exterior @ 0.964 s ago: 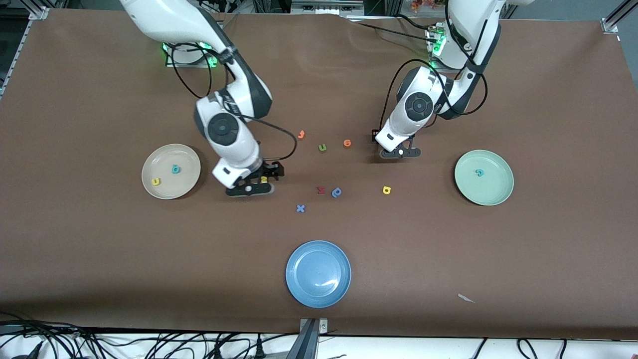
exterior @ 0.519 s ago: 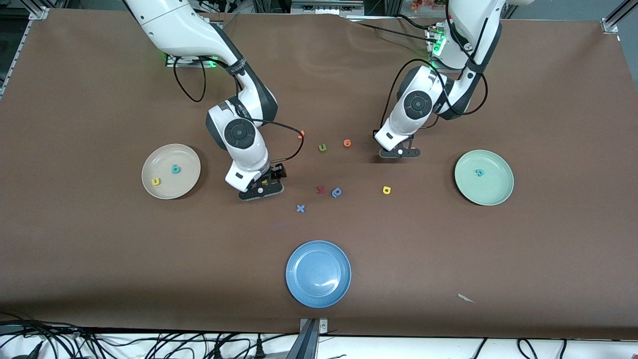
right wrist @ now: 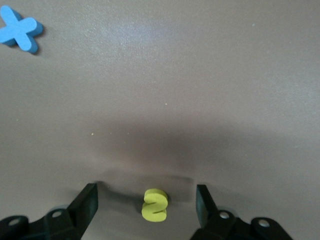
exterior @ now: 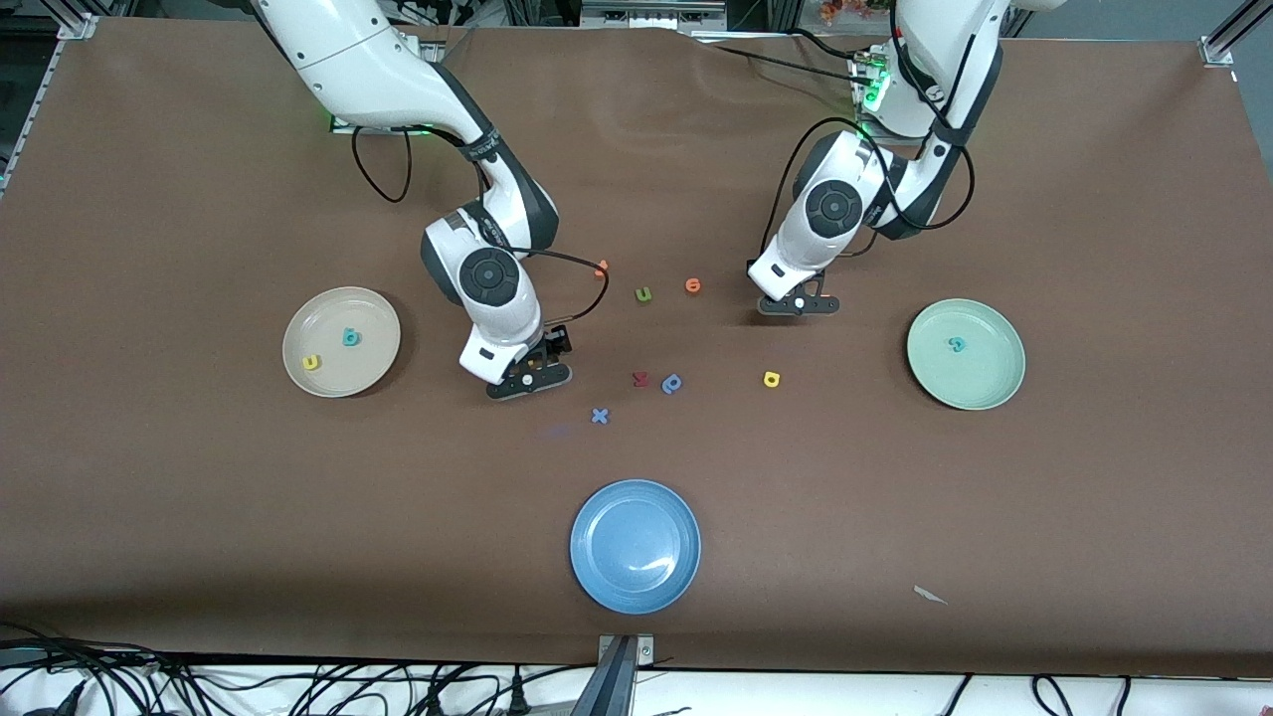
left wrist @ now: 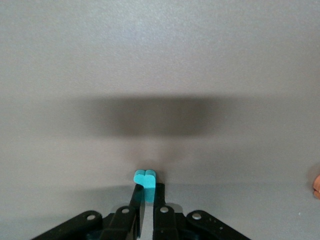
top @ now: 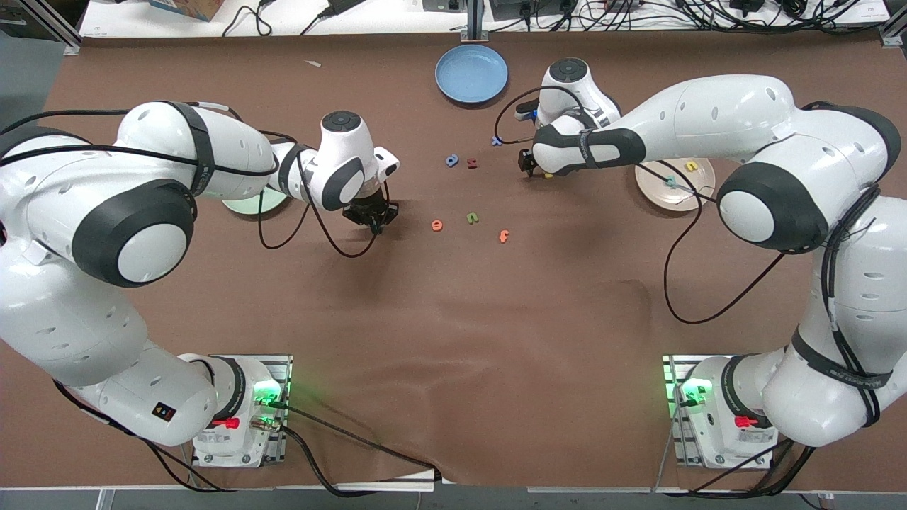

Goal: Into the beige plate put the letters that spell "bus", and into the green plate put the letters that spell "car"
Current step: 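Place the teal l on the green plate with the left gripper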

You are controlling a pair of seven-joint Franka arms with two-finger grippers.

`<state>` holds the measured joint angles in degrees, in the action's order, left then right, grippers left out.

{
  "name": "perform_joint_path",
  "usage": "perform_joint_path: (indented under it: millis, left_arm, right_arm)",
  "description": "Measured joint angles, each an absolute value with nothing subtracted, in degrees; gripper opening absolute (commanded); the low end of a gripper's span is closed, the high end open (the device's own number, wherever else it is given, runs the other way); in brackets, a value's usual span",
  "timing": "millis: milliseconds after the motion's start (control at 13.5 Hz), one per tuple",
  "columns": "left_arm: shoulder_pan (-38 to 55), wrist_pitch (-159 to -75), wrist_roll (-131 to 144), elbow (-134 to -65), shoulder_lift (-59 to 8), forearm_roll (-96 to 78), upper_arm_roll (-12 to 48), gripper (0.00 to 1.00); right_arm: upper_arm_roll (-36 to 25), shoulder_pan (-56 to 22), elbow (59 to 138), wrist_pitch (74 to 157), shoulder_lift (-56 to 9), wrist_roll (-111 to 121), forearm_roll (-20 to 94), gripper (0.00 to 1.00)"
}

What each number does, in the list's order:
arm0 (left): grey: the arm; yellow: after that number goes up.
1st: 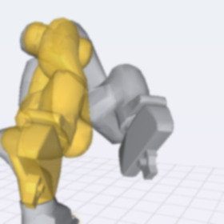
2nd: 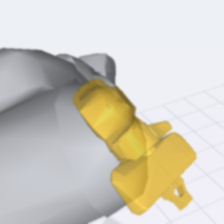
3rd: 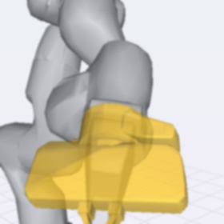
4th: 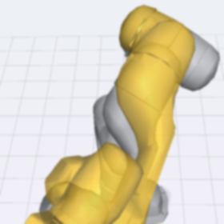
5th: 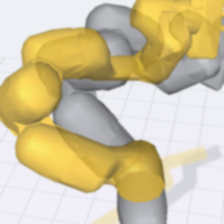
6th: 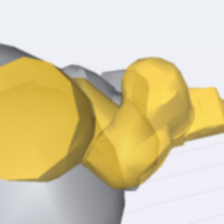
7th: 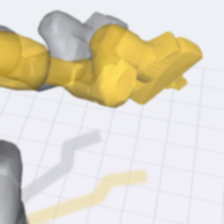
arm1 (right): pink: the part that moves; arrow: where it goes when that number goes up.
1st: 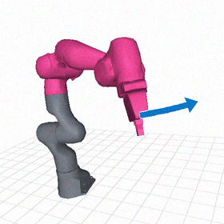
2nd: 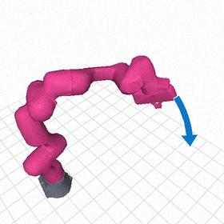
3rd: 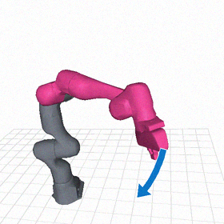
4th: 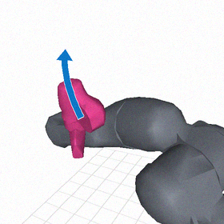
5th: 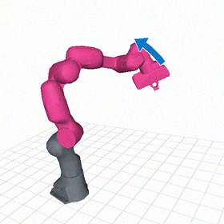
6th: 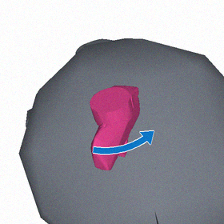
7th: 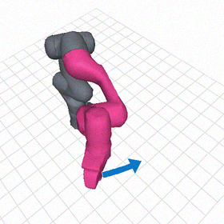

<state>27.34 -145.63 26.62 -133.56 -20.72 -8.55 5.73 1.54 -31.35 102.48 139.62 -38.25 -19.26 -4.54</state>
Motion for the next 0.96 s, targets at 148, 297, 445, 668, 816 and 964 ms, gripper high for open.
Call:
perform_joint_path:
  millis: [148,297,445,668,816,964]
  left_arm:
    - [24.8,-144.6,26.0,-133.2,-19.8,-3.4,5.1,0.00]
    - [21.7,-142.9,24.0,-132.8,-17.2,0.8,2.9,0.00]
    - [19.2,-142.0,17.8,-132.8,-14.4,1.5,0.3,0.00]
    - [14.8,-141.7,5.0,-132.8,-13.0,1.5,-4.2,0.00]
    - [12.9,-141.6,-2.7,-132.8,-13.0,1.5,-7.3,0.00]
    - [11.9,-141.6,-5.9,-133.0,-13.0,1.5,-8.5,0.00]
  right_arm:
    - [1.5,-31.3,102.5,139.7,-38.3,-19.7,-4.5,0.65]
    - [1.5,-31.3,102.6,139.8,-38.3,-19.8,-4.5,0.50]
    - [1.6,-31.4,102.7,139.8,-38.3,-19.9,-4.5,0.50]
    - [1.7,-31.4,102.7,139.9,-38.2,-19.9,-4.4,0.43]
    - [1.7,-31.4,102.7,140.0,-38.1,-19.9,-4.4,0.43]
    - [1.7,-31.4,102.7,140.0,-38.1,-20.0,-4.4,0.35]
